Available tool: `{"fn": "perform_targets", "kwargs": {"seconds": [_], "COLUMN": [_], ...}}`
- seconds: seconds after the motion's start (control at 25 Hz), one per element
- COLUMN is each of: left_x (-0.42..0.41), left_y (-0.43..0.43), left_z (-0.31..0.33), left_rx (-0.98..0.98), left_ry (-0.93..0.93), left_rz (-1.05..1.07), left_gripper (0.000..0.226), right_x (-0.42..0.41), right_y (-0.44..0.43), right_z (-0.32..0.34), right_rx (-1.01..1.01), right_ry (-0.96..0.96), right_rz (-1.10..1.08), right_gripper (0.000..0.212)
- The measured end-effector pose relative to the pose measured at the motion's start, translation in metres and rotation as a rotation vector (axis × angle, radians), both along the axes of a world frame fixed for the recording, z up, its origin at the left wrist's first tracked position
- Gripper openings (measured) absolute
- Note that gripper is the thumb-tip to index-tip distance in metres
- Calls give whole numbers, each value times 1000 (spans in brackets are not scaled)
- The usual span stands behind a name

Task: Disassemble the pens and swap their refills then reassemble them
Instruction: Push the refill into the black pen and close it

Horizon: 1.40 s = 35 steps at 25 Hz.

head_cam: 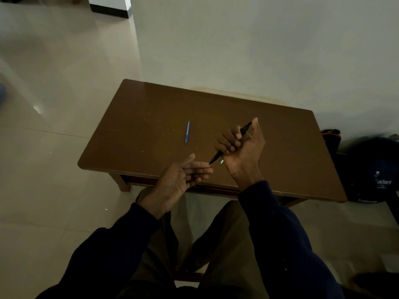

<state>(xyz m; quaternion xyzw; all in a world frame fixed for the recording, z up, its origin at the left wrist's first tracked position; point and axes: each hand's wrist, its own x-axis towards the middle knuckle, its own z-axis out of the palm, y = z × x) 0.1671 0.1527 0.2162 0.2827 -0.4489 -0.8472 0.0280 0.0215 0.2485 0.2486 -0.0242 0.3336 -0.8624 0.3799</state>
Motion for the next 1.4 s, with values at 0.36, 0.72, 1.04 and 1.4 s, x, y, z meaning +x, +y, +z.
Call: {"fn": "perform_targets", "kwargs": {"seconds": [0.36,0.72,1.04,1.4], "left_x": [-1,-7,-23,-50], "left_y": [-2,-11,-26,-59], "left_z": [-9,-19,-46,-91], "left_rx": [23,-65,-126,-158], "left_ry": [-26,-38,-98,-157], "left_rz": [7,10,0,29], "left_gripper": [42,37,33,27], "right_x": [1,-9,-30,-60], "right_y": [-4,-10,-27,-37], "right_z": [-5,-14,-52,-104], "right_rx": [18,84,297,327], "right_ry": [41,47,197,169], "right_rz": [68,75,94,88], "right_gripper": [59,53,32,26]}}
